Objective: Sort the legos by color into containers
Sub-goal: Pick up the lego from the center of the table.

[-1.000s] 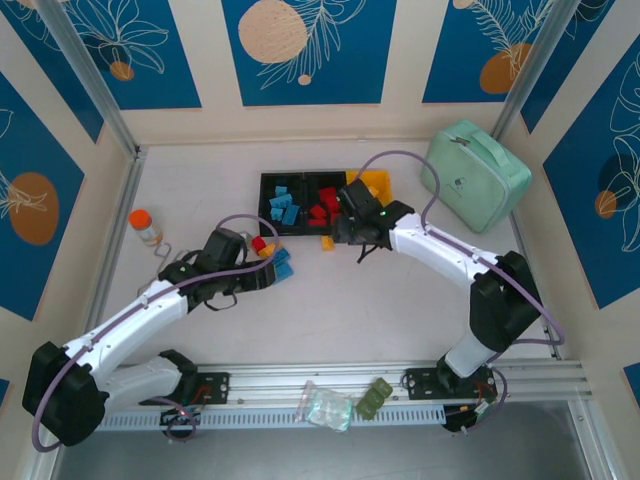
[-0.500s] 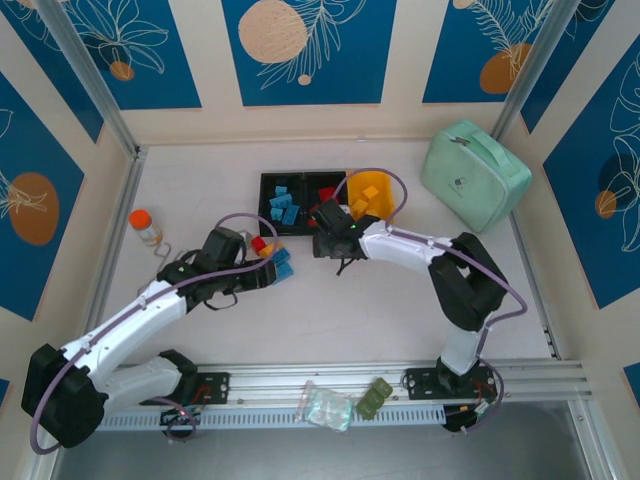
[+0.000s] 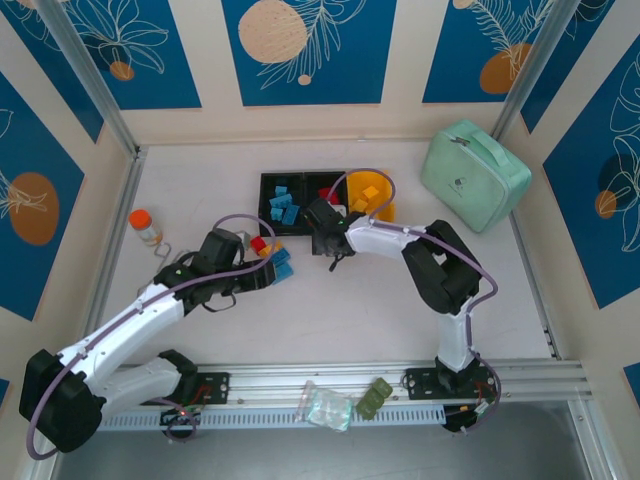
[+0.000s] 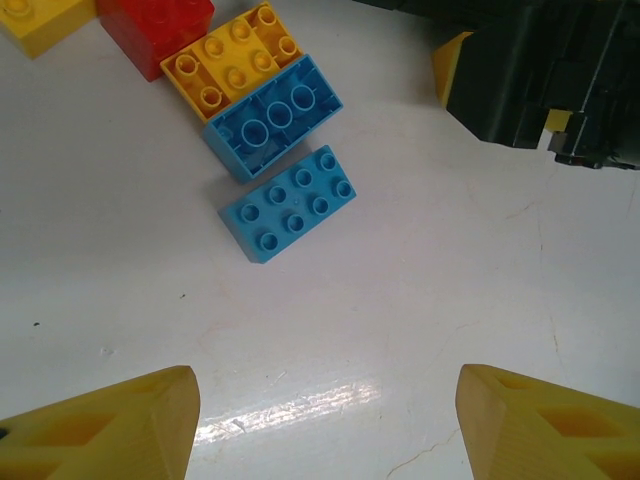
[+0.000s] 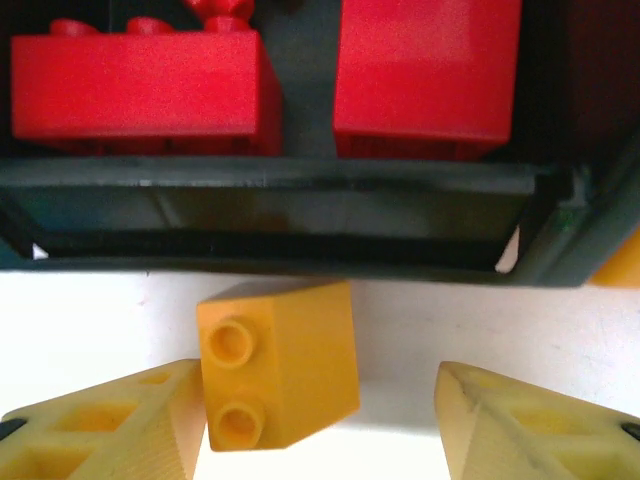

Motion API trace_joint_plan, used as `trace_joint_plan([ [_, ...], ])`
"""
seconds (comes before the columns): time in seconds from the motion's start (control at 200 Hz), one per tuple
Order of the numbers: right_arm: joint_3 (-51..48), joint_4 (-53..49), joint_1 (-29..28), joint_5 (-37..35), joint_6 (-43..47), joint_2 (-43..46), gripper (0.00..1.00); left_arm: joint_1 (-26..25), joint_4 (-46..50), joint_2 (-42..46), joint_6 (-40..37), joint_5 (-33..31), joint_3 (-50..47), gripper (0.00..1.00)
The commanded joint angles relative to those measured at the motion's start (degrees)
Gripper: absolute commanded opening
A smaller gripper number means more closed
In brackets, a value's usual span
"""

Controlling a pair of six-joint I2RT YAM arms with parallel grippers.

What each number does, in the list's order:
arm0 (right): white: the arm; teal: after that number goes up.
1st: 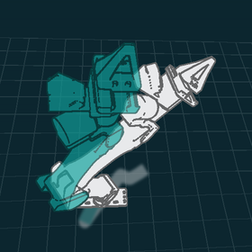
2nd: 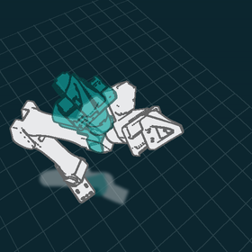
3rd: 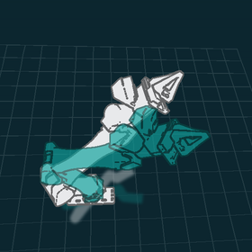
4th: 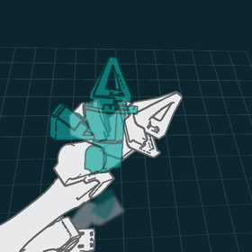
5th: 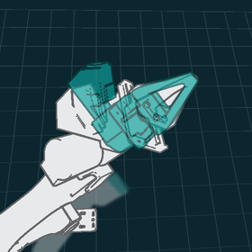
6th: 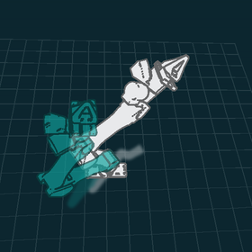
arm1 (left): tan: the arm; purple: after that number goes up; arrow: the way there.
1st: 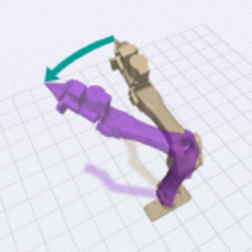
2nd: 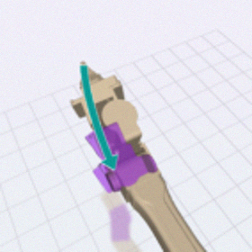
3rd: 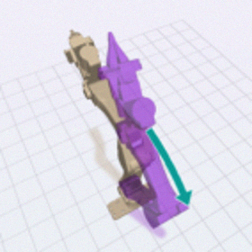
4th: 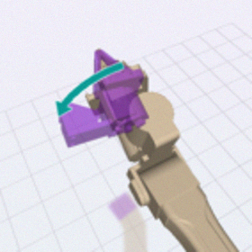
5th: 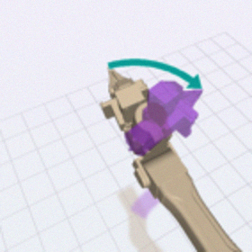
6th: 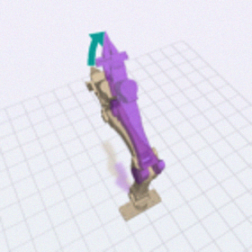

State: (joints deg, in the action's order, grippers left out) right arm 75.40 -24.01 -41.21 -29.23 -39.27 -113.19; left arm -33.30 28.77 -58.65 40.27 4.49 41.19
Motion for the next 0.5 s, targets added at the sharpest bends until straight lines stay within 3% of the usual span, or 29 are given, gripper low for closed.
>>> trace_joint_plan([
  [0.0,2.64,0.1,0.51,-1.25,-0.05,-1.64,0.59,-0.45,0.28,0.12,0.69,0.87,-0.67,0.68],
  [0.495,2.47,-1.3,-1.43,-0.05,1.71,-1.72,0.3,-0.45,-0.42,-0.58,0.73,0.95,-1.08,0.68],
])
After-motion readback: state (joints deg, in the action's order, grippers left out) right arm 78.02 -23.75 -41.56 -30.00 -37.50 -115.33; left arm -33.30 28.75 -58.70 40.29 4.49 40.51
